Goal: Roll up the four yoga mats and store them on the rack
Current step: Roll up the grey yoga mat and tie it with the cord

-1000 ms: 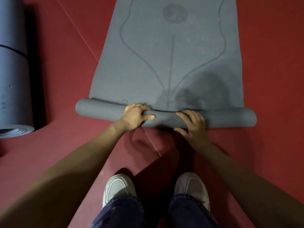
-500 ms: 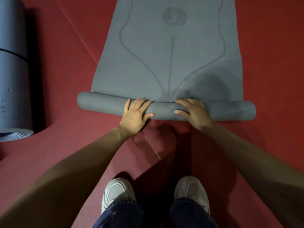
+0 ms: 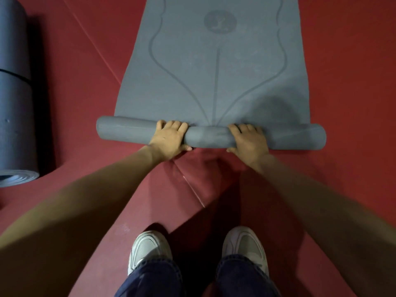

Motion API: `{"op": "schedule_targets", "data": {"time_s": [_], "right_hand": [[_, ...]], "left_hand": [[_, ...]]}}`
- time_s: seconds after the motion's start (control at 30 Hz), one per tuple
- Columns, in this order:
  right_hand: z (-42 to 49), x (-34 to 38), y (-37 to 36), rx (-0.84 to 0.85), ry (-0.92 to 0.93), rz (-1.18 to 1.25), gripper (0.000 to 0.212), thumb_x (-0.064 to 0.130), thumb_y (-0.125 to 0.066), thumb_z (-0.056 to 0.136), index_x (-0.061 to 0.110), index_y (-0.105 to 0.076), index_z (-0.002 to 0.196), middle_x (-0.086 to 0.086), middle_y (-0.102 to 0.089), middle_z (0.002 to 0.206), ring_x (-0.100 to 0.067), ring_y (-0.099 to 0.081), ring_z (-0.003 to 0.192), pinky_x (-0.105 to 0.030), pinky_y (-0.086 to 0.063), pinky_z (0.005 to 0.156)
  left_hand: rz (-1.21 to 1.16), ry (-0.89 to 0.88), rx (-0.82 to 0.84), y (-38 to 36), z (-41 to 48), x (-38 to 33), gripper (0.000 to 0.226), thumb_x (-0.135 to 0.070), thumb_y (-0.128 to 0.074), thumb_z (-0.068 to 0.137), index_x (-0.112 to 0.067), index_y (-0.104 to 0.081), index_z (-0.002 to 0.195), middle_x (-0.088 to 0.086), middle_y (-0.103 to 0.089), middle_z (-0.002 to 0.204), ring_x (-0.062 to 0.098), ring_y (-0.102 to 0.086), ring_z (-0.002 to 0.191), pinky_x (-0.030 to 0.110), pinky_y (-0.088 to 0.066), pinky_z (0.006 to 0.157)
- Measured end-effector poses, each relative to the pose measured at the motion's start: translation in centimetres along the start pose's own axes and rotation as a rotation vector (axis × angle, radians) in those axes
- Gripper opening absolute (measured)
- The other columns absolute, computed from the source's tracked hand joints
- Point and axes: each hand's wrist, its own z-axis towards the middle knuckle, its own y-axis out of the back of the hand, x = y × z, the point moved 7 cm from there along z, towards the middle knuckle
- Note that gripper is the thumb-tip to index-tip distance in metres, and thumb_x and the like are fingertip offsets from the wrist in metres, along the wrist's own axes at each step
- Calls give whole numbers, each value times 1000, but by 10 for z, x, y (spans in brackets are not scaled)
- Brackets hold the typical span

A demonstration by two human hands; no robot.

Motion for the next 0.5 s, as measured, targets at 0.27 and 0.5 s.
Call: {"op": "schedule_targets", "data": {"time_s": [0.27,0.5], "right_hand": [[-68,15,0,-196,113,83,74,57,-76,58,4,-64,108,-15,-61,85,-32,-56,71,-38,-42,71],[-143,35,-18,-78,90,170,80,40,-92,38,8,-69,107,-13,-64,83,-31,-62,71,-35,-52,69]], "left_hand": [[-25,-164,-218,-5,-64,-27,61,-63,-41,75,-11,-46,106,13,-65,86,29,-63,78,37,-43,76],[-92,-176,-221,-28,-137,-53,62,-61,-44,73,-12,-45,111,11,-67,88,29,-65,78,37,-32,77]]}}
